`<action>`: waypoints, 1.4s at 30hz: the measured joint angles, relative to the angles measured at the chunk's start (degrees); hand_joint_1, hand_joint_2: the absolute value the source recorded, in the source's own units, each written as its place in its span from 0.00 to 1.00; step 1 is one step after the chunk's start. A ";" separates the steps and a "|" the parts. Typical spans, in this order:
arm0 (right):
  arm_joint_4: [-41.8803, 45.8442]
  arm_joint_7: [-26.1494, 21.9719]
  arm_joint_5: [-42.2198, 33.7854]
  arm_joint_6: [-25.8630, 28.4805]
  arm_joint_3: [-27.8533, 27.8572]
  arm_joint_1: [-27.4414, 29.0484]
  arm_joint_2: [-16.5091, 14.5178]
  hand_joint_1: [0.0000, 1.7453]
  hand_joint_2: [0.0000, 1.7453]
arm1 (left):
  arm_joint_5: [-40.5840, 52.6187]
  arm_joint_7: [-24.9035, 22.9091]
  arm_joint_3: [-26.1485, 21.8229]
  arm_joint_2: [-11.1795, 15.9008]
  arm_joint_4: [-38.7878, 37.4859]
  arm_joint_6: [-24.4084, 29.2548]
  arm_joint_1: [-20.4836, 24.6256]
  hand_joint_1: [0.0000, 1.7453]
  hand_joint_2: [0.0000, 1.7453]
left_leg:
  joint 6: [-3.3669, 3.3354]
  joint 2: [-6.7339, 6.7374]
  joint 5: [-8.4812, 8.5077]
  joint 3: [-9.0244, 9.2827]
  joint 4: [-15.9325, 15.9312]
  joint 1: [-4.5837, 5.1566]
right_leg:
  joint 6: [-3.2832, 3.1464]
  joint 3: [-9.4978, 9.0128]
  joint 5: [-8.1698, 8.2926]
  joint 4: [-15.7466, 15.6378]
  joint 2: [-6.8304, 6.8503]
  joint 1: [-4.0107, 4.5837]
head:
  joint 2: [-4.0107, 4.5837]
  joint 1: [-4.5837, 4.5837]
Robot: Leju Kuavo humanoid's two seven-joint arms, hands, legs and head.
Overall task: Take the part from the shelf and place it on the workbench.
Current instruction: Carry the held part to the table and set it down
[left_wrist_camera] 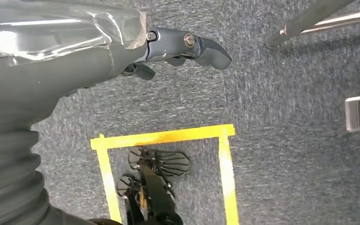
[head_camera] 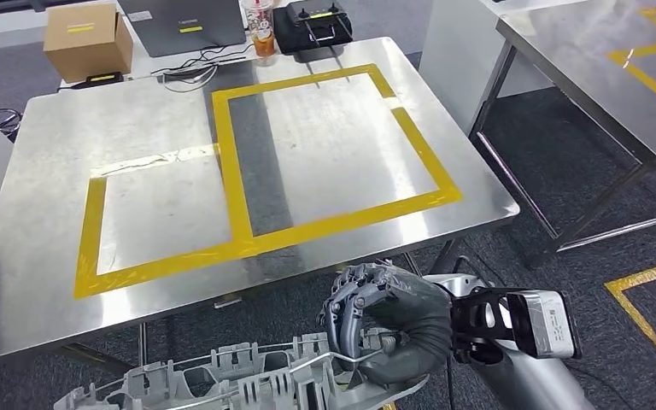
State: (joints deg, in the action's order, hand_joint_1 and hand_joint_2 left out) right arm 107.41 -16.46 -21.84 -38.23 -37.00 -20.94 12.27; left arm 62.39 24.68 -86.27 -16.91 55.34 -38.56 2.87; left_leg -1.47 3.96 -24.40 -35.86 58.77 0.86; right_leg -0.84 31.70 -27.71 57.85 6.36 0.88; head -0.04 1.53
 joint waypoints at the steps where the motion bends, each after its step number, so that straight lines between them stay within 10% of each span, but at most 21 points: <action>1: -0.01 -0.09 -0.02 0.06 -0.01 -0.09 0.05 1.00 1.00 | -0.03 -0.02 -0.01 -0.09 0.17 -0.14 -0.13 0.00 1.00 | -0.21 -0.65 0.12 0.00 -0.18 0.06 | 0.20 -0.09 -0.09 -0.10 0.62 0.05 | 0.00 0.02; 4: 0.07 -0.19 -0.06 0.28 0.02 -0.30 0.17 1.00 1.00 | -0.08 -0.09 0.01 -0.60 0.80 -0.56 -0.38 0.00 1.00 | -0.90 -2.75 0.88 0.87 -1.66 -0.67 | 0.71 0.81 -1.40 2.14 -1.69 -0.08 | 0.01 -0.08; 6: 0.11 -0.21 -0.14 0.45 0.03 -0.25 0.42 1.00 1.00 | -0.08 -0.19 0.03 -0.88 1.07 -0.74 -0.12 0.00 1.00 | -1.13 -4.26 1.16 1.25 -2.16 -1.01 | 0.68 4.11 -4.00 8.74 -5.15 -0.43 | 0.00 -0.34; 9: 0.13 -0.17 -0.16 0.68 0.00 -0.01 0.79 1.00 1.00 | -0.07 -0.33 0.03 -1.19 1.25 -0.87 -0.04 0.00 1.00 | -1.06 -6.84 1.13 1.29 -2.12 -1.21 | 1.45 9.19 -6.22 17.32 -6.15 -1.21 | 0.00 -0.44; 13: 0.20 -0.09 -0.25 0.92 0.00 -0.01 1.02 1.00 1.00 | -0.07 -0.39 0.03 -1.51 1.67 -0.91 -0.09 0.00 1.00 | 0.06 -10.28 0.56 1.34 -1.33 -1.72 | 4.23 4.08 0.21 4.78 -8.41 -2.69 | 0.00 -0.57; 17: 0.37 -0.02 -1.01 1.12 0.01 0.04 0.98 1.00 1.00 | -0.16 -0.52 0.02 -1.91 3.01 -1.08 -0.49 0.00 1.00 | 1.55 -12.33 0.07 0.52 -0.54 -1.99 | 2.32 2.24 1.47 0.99 -8.80 -2.79 | 0.00 -0.74; 20: 0.45 0.02 -1.17 1.12 -0.01 -0.09 0.80 1.00 1.00 | -0.15 -0.55 0.01 -2.17 3.67 -1.10 -0.74 0.00 1.00 | 2.21 -8.78 -1.96 -1.18 3.05 -2.03 | 1.13 1.68 1.28 0.83 -7.10 -2.79 | 0.00 -0.34; 24: 0.54 0.10 -1.27 1.12 -0.05 -0.02 0.78 1.00 1.00 | -0.16 -0.57 0.03 -2.41 4.01 -1.14 -0.43 0.00 1.00 | 2.42 -4.38 -6.44 -7.92 15.74 -2.04 | 0.23 1.24 0.68 0.85 -4.45 -1.87 | 0.00 0.08; 30: 0.69 0.71 -3.47 1.12 -0.03 -0.34 0.49 1.00 1.00 | -0.37 -1.07 0.01 -2.57 5.01 -2.07 -0.54 0.00 1.00 | 0.36 -2.92 0.04 -0.62 0.93 -1.03 | 0.44 0.67 -0.05 0.81 -2.65 -0.96 | 0.00 0.04; 34: 1.14 1.05 -4.10 1.06 0.27 -0.37 0.30 1.00 1.00 | -0.58 -1.10 0.02 -2.77 5.78 -3.22 -0.81 0.00 1.00 | -0.34 -3.28 0.16 0.71 -0.91 -0.95 | 1.41 0.65 -0.57 1.12 -3.13 -1.17 | 0.00 -0.02; 39: 1.37 1.27 -4.33 0.92 1.27 0.80 0.55 1.00 1.00 | -0.01 -0.85 0.08 -3.21 5.94 -3.35 -0.61 0.00 1.00 | -0.86 -4.63 0.46 1.81 -2.03 -1.41 | 1.63 8.65 -5.23 15.49 -5.91 -1.65 | 0.00 -0.26; 42: 1.37 1.28 -4.25 0.79 1.60 1.28 0.74 1.00 1.00 | 0.11 -0.52 0.11 -3.33 5.90 -3.01 -0.67 0.00 1.00 | -0.41 -5.61 -0.02 2.08 -1.71 -1.56 | 3.46 7.16 -1.37 9.86 -5.98 -2.34 | 0.00 -0.26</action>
State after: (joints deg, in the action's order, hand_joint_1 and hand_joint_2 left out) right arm 108.78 -15.19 -26.09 -37.45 -35.40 -19.66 13.02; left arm 62.49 24.15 -86.16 -20.23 61.23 -41.57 2.19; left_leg -1.87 -1.64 -24.42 -33.78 57.06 -0.70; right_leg 2.62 38.86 -29.08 67.71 0.39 -1.46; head -0.04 1.27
